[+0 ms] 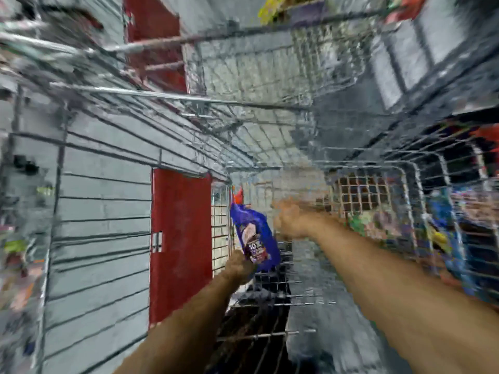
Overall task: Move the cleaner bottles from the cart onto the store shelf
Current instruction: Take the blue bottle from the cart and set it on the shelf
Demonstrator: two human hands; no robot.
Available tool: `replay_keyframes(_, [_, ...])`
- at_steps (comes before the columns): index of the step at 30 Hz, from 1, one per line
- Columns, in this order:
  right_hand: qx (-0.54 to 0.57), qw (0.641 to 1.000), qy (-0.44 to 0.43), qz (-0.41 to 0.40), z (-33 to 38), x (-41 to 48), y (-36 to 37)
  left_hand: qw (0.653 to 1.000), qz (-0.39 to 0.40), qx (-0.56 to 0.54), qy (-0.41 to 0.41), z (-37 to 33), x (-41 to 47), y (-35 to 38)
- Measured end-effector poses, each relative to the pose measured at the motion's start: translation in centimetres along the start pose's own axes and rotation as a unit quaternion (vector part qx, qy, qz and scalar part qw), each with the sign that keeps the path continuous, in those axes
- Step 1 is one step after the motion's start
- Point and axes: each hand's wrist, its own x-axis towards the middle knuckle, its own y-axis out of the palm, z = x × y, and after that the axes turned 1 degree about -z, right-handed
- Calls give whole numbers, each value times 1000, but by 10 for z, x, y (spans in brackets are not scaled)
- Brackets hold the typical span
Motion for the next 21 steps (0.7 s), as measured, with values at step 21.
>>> replay_keyframes(21, [302,945,86,-89,-34,-13,6,972,71,-187,124,-25,-26,12])
